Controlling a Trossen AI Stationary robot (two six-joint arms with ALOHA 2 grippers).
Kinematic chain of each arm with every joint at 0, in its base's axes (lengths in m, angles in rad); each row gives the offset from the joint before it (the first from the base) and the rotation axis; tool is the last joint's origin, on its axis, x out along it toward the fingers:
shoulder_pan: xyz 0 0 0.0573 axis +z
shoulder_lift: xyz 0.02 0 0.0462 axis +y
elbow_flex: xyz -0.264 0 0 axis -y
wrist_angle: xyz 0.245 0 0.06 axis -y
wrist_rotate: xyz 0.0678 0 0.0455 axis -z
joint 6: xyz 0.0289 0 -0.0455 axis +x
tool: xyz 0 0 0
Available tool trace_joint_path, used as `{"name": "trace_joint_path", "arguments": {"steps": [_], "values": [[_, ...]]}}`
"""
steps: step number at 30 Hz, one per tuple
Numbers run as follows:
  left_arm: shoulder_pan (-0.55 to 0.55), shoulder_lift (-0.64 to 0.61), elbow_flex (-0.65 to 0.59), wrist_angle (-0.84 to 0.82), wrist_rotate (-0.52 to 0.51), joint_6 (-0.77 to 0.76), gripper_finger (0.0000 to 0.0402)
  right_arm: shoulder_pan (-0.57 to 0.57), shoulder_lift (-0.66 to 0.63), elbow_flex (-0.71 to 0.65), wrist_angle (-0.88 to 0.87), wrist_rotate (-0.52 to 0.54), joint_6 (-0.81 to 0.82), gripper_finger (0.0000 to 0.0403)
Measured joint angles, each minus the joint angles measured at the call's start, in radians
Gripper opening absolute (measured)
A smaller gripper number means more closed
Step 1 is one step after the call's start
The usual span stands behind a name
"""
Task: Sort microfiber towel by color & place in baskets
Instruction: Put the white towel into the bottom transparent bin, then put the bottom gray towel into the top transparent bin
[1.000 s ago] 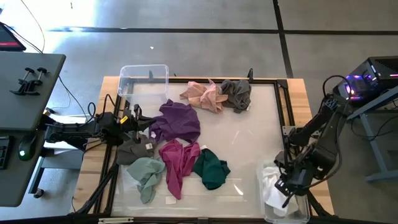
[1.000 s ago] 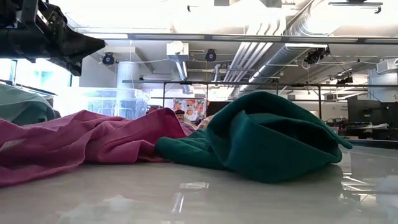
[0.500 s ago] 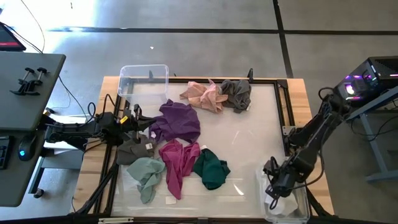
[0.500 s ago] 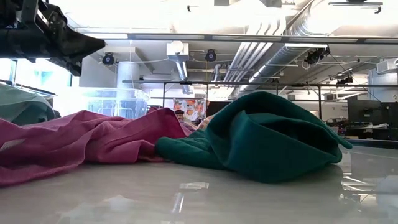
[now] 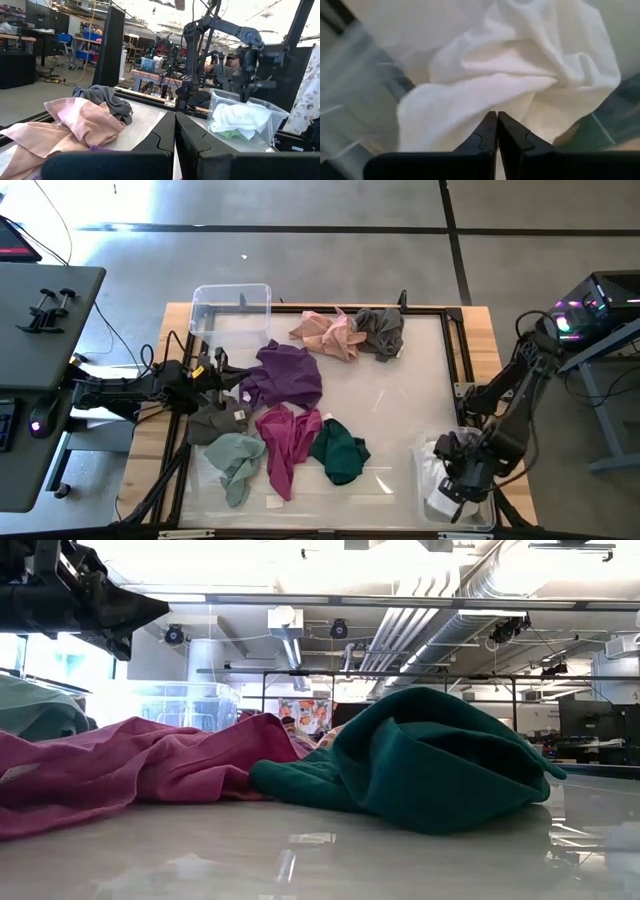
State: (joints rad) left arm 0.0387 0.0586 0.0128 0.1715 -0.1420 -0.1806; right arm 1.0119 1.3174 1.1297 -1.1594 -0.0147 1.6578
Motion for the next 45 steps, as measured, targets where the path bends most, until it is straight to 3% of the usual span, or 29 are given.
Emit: {"name": "trace_joint_path", "arguments": {"steps": [3, 7, 9, 15, 19, 25, 28, 30, 35, 39, 41, 45], "values": [[0.000, 0.000, 0.000, 0.000, 0.000, 0.000, 0.0000, 0.011, 0.000, 0.097, -0.080, 0.092, -0.023, 0.0002], [0.000, 0.000, 0.000, 0.003, 0.000, 0.000, 0.0000, 0.008, -0.001, 0.158, -0.123, 0.352, -0.140, 0.0004], [0.000, 0.000, 0.000, 0.007, 0.000, 0.000, 0.0000, -0.010, -0.001, 0.159, -0.124, 0.404, -0.187, 0.0010], [0.000, 0.000, 0.000, 0.006, 0.000, 0.000, 0.0000, -0.065, -0.001, 0.113, -0.115, 0.223, -0.166, 0.0051], [0.000, 0.000, 0.000, 0.006, 0.000, 0.000, 0.0000, -0.065, 0.000, 0.043, -0.056, 0.048, -0.071, 0.0105], [0.000, 0.000, 0.000, 0.006, 0.000, 0.018, 0.0000, -0.065, 0.000, -0.075, 0.015, -0.119, -0.006, 0.0185], [0.000, 0.000, 0.000, 0.006, 0.000, 0.022, 0.0000, -0.071, 0.001, -0.109, 0.001, -0.306, -0.010, 0.0198], [0.000, 0.000, 0.000, 0.006, 0.001, 0.026, 0.0000, -0.070, -0.001, -0.109, -0.028, -0.338, 0.010, 0.0197], [0.000, 0.000, 0.000, 0.008, 0.001, 0.028, 0.0000, -0.068, -0.003, 0.009, -0.062, -0.246, 0.003, 0.0185], [0.000, 0.000, 0.000, 0.014, 0.001, 0.028, 0.0000, -0.068, -0.003, 0.141, -0.095, -0.087, -0.026, 0.0174], [0.000, 0.000, 0.000, 0.015, 0.001, 0.029, 0.0000, -0.070, -0.004, 0.194, -0.103, 0.061, -0.090, 0.0170], [0.000, 0.000, 0.000, 0.059, 0.000, 0.089, 0.0000, -0.111, -0.004, 0.245, -0.095, 0.512, -0.398, 0.0170]]}}
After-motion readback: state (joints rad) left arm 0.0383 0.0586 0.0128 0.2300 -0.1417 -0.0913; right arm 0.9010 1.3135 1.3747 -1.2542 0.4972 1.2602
